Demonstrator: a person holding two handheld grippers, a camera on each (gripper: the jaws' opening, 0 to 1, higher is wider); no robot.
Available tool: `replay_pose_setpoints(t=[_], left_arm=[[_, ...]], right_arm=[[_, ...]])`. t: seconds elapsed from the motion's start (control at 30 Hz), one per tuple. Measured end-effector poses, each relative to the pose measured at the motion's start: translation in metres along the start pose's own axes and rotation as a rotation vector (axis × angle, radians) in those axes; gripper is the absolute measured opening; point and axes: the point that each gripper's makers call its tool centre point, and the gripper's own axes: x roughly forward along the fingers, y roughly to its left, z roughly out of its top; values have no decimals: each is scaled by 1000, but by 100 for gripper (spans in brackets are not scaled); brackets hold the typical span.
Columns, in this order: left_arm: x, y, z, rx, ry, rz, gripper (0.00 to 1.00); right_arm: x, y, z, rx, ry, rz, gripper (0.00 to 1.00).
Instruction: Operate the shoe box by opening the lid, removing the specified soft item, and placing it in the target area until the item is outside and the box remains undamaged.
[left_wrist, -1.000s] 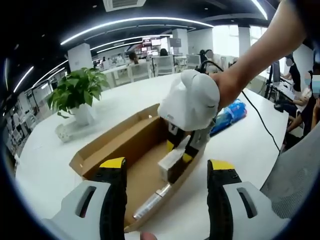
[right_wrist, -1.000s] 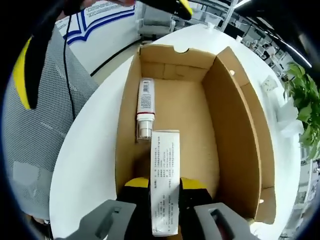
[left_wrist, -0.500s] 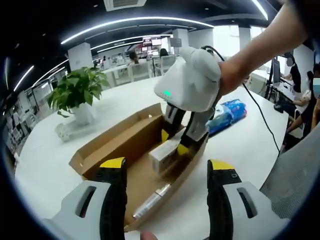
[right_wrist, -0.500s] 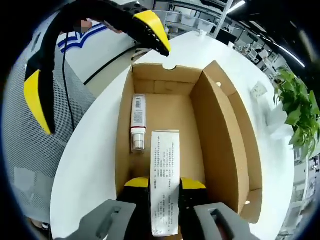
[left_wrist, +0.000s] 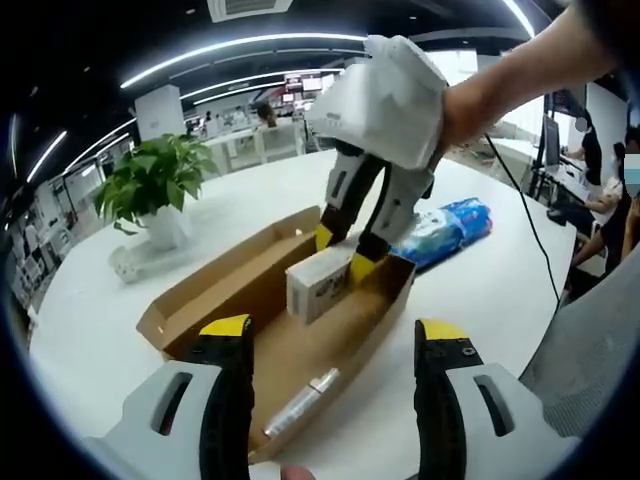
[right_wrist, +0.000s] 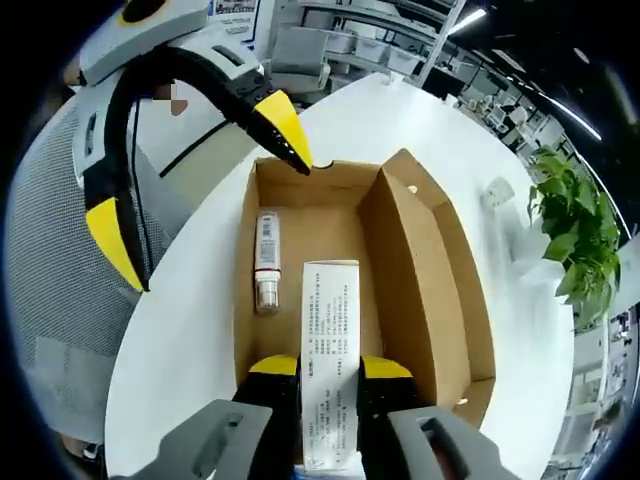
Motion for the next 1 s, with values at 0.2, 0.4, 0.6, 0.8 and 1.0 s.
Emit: replay_pose_setpoints(t=[0.2,0.4,0.6,0.8,1.0], left_arm=[[0,-3,2,11,-6,-7,63],[-2,-7,2,24,-5,-18,63],[-1,-14,2,51,-1,-34,63],[-2,-17,1,62,1,-44,63],[-3,-21,-1,69,3,-51,63]], right_arm=[[-17,2,-5,20,3,-15,16],[-35,4,-16,35,20,-31,16],[-58,8,-38,66,45,-63,16],[-74,19,-64,109,66,-89,16],[-84,36,-93,162,87,-110,16]])
